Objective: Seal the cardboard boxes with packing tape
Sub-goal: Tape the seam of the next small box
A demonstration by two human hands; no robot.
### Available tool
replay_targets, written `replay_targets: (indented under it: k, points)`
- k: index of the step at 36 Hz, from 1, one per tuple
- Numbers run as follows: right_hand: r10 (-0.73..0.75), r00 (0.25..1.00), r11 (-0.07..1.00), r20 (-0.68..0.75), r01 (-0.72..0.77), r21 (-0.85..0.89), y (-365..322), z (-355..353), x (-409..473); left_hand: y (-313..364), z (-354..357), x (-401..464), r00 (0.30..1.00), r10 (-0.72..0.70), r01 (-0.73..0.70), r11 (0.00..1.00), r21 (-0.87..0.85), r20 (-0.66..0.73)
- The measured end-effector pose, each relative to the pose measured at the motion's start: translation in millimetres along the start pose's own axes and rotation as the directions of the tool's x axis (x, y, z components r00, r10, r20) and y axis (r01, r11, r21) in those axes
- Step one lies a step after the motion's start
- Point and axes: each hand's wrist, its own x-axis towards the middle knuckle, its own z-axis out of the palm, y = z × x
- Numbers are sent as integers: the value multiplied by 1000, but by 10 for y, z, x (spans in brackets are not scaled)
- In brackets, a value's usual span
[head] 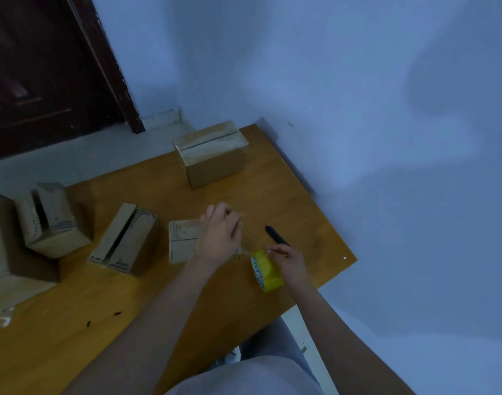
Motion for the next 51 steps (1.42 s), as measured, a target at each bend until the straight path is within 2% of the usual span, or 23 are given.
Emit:
replay_targets:
  k: [3,5,7,10,15,18,30,35,39,42,45,51]
  points:
    - [9,1000,1000,-2,-9,9,-3,0,5,-30,-16,-146,963,113,-118,993,8,243]
    - [8,1000,1000,2,-8,-2,2,-3,5,-33,-27,-219,913,105,-164,979,119,395]
    - [10,1000,1000,1,-10,-5,14,-8,4,-26,-47,-244,881,74,-187,962,200,467]
    - [1,1000,1000,3,-1,-9,13,-20,-18,7,-53,-245,898,76,-194,952,236,433]
    - [-5,1000,1000,6,5,16,4,-57,-60,61,28,-275,961,31,-117,946,302,275]
    - [5,1000,1000,6,-5,24,9,-65,-75,115,41,-291,976,16,-82,949,305,215]
    - [3,1000,1000,-4,-3,22,6,-64,-99,316,99,-224,951,-202,131,949,285,235]
    - [23,1000,999,-17,-22,37,10,-66,-90,317,79,-249,956,-169,104,959,262,241]
    - [26,998,998,-50,-23,60,-26,-86,-60,242,22,-308,950,-81,14,976,217,301]
    - [24,997,998,-79,-19,58,-33,-121,-15,119,-61,-386,939,6,-49,992,118,344]
    - [28,997,999,-78,-25,43,-38,-141,22,-26,-147,-512,958,95,-102,995,12,272]
    - [7,998,1000,-66,-6,16,-101,-62,36,-195,-347,-674,996,20,-24,999,45,92]
